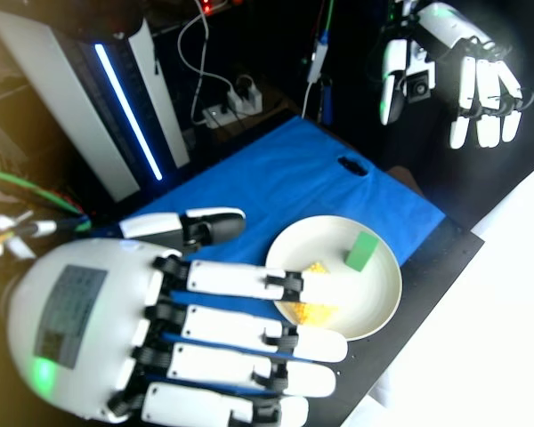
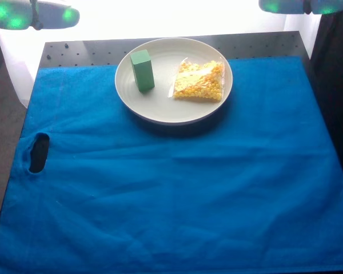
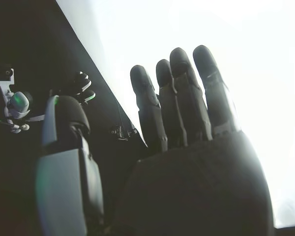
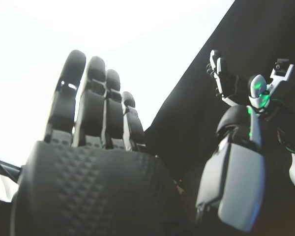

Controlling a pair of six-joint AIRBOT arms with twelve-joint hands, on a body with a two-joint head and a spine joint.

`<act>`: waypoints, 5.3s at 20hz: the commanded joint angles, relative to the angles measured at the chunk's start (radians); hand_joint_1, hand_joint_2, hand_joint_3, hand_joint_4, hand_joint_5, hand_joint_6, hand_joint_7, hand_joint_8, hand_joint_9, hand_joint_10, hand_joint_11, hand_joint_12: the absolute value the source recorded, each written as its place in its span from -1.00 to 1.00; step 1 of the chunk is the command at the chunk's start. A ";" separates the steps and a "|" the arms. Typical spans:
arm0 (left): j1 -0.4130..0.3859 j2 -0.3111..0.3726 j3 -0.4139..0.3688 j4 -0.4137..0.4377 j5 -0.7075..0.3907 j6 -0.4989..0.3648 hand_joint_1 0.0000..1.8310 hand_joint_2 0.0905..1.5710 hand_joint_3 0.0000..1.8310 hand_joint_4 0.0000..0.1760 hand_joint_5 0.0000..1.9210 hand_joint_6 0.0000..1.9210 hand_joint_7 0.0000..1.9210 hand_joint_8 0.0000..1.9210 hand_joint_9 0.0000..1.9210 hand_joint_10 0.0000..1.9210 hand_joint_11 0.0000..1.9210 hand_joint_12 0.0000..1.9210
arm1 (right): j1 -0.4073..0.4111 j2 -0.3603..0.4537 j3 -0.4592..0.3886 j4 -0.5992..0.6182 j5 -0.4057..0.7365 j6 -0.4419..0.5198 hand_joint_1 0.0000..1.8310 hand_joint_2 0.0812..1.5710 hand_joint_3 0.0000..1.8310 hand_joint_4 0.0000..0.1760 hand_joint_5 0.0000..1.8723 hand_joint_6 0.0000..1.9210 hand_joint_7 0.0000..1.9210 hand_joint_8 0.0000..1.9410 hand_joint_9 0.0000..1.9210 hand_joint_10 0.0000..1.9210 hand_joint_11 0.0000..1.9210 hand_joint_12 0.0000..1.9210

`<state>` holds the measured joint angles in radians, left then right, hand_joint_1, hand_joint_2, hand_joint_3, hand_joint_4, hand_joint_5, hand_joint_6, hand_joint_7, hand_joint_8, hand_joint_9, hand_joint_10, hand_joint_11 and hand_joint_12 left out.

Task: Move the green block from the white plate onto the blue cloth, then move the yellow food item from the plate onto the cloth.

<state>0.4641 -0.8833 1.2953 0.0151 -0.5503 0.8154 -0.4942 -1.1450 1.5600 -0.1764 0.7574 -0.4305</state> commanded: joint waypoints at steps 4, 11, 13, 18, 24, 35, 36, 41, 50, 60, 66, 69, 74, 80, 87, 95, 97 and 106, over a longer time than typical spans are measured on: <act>-0.018 -0.003 -0.001 -0.004 -0.100 -0.004 -0.45 0.14 -1.00 -0.51 -0.74 -1.00 -0.63 -1.00 -0.66 -0.99 -0.98 -0.27 | 0.017 -0.007 0.003 0.031 0.120 0.005 -0.54 -0.08 -0.99 -0.74 -0.75 -1.00 -0.64 -1.00 -0.70 -1.00 -0.99 0.15; -0.096 -0.037 0.038 0.187 -0.004 -0.148 -0.26 0.05 -1.00 -0.85 -0.75 -1.00 -0.67 -1.00 -0.53 -1.00 -0.59 -0.56 | 0.017 -0.014 0.001 0.021 0.122 0.005 -0.56 -0.02 -0.99 -0.70 -0.74 -1.00 -0.62 -0.99 -0.68 -0.99 -0.94 0.08; -0.141 -0.053 0.039 0.256 0.046 -0.148 -0.23 0.06 -1.00 -1.00 -0.77 -1.00 -0.61 -1.00 -0.52 -1.00 -0.49 -0.74 | 0.017 -0.015 0.001 0.021 0.122 0.005 -0.57 0.00 -0.99 -0.66 -0.74 -1.00 -0.62 -1.00 -0.69 -1.00 -0.97 0.12; -0.188 -0.127 0.079 0.358 0.160 -0.148 -0.19 0.11 -1.00 -1.00 -0.77 -1.00 -0.64 -1.00 -0.43 -1.00 -0.25 -0.85 | 0.017 -0.019 0.002 0.018 0.122 0.005 -0.55 0.05 -0.99 -0.74 -0.76 -1.00 -0.69 -1.00 -0.74 -0.99 -1.00 0.02; -0.197 -0.213 0.128 0.446 0.269 -0.148 -0.05 -0.07 -1.00 -0.90 -0.57 -0.99 -0.55 -1.00 -0.38 -1.00 -0.28 -0.73 | 0.017 -0.024 0.005 0.012 0.122 0.005 -0.51 0.16 -1.00 -1.00 -0.79 -1.00 -0.72 -1.00 -0.71 -1.00 -1.00 -0.04; -0.197 -0.355 0.228 0.484 0.359 -0.147 -0.05 -0.01 -0.99 -1.00 -0.46 -0.98 -0.40 -0.98 -0.10 -0.97 -0.25 -0.02 | 0.017 -0.036 0.011 0.006 0.122 0.005 -0.51 0.07 -1.00 -0.65 -0.73 -1.00 -0.73 -1.00 -0.74 -1.00 -1.00 -0.08; -0.196 -0.369 0.238 0.484 0.366 -0.147 -0.04 0.01 -0.99 -1.00 -0.47 -0.99 -0.38 -0.98 -0.09 -0.97 -0.24 -0.02 | 0.017 -0.037 0.011 0.005 0.122 0.005 -0.52 0.08 -1.00 -0.71 -0.74 -1.00 -0.73 -1.00 -0.74 -1.00 -1.00 -0.08; -0.177 -0.400 0.255 0.484 0.375 -0.147 -0.01 -0.05 -1.00 -1.00 -0.50 -1.00 -0.35 -1.00 -0.06 -0.97 -0.27 -0.01 | 0.017 -0.040 0.010 0.004 0.122 0.005 -0.48 0.07 -1.00 -0.70 -0.74 -1.00 -0.76 -1.00 -0.75 -1.00 -1.00 -0.11; -0.146 -0.444 0.284 0.489 0.388 -0.146 0.03 -0.06 -1.00 -0.98 -0.62 -1.00 -0.33 -0.99 -0.10 -0.99 -0.29 -0.08 | 0.016 -0.043 0.004 -0.003 0.122 0.005 -0.48 0.11 -1.00 -0.67 -0.74 -1.00 -0.73 -1.00 -0.71 -0.99 -1.00 -0.07; -0.115 -0.472 0.308 0.489 0.400 -0.146 0.07 -0.03 -1.00 -1.00 -0.57 -1.00 -0.23 -0.99 -0.06 -0.99 -0.16 -0.02 | 0.016 -0.043 -0.004 -0.012 0.125 0.005 -0.61 0.13 -1.00 -0.71 -0.72 -1.00 -0.64 -1.00 -0.73 -1.00 -1.00 -0.08; -0.106 -0.485 0.320 0.489 0.402 -0.147 0.01 0.01 -1.00 -1.00 -0.60 -1.00 -0.21 -1.00 -0.04 -0.99 -0.38 0.14 | 0.016 -0.043 -0.010 -0.012 0.131 0.005 -0.59 0.10 -1.00 -0.54 -0.71 -0.99 -0.62 -0.99 -0.72 -1.00 -0.98 -0.14; -0.101 -0.493 0.330 0.489 0.409 -0.147 0.00 0.06 -1.00 -1.00 -0.52 -0.99 -0.17 -0.99 0.08 -0.96 -0.22 0.05 | 0.017 -0.043 -0.013 -0.014 0.135 0.005 -0.59 0.08 -1.00 -0.40 -0.70 -0.99 -0.60 -0.99 -0.71 -1.00 -0.97 -0.14; -0.093 -0.501 0.348 0.475 0.413 -0.148 0.27 0.20 -1.00 -1.00 -0.13 -0.99 -0.06 -0.99 0.18 -0.97 -0.14 0.09 | 0.017 -0.043 -0.018 -0.016 0.138 0.005 -0.61 0.08 -1.00 -0.52 -0.70 -1.00 -0.60 -1.00 -0.72 -1.00 -0.97 -0.13; -0.081 -0.510 0.359 0.452 0.404 -0.148 0.40 0.29 -1.00 -1.00 0.10 -0.18 0.24 -0.31 0.29 -0.43 0.15 -0.12 | 0.017 -0.043 -0.021 -0.017 0.142 0.005 -0.63 0.07 -0.99 -0.59 -0.69 -1.00 -0.61 -1.00 -0.71 -1.00 -0.96 -0.20; -0.092 -0.504 0.360 0.429 0.385 -0.148 0.38 0.29 -1.00 -1.00 0.09 -0.19 0.29 -0.34 0.47 -0.95 0.14 -0.13 | 0.017 -0.045 -0.021 -0.022 0.144 0.005 -0.61 0.10 -0.99 -0.46 -0.70 -1.00 -0.62 -1.00 -0.74 -1.00 -0.96 -0.26; -0.147 -0.371 0.228 0.468 0.344 -0.147 0.53 0.30 -1.00 -1.00 0.05 -0.33 0.10 -0.12 0.23 0.00 0.13 -0.29 | 0.016 -0.045 -0.021 -0.022 0.143 0.005 -0.65 0.09 -1.00 -0.68 -0.70 -0.99 -0.62 -1.00 -0.71 -0.99 -0.93 -0.23; -0.169 -0.318 0.157 0.528 0.327 -0.147 0.53 0.40 -1.00 -1.00 -0.10 -0.15 -0.08 0.16 0.05 0.22 -0.04 0.04 | 0.016 -0.045 -0.021 -0.022 0.143 0.005 -0.65 0.09 -1.00 -0.55 -0.66 -1.00 -0.60 -1.00 -0.68 -0.99 -0.93 -0.14; -0.150 -0.169 -0.048 0.657 0.198 -0.148 0.49 0.46 -1.00 -1.00 -0.26 0.27 -0.14 0.20 0.00 0.28 -0.11 0.02 | 0.016 -0.045 -0.019 -0.021 0.140 0.005 -0.62 0.02 -1.00 -0.68 -0.66 -0.99 -0.56 -0.99 -0.64 -0.99 -0.97 0.08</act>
<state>0.3248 -1.0477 1.2373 0.6815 -0.2592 0.6643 -0.4942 -1.1904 1.5379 -0.2329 0.7849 -0.4301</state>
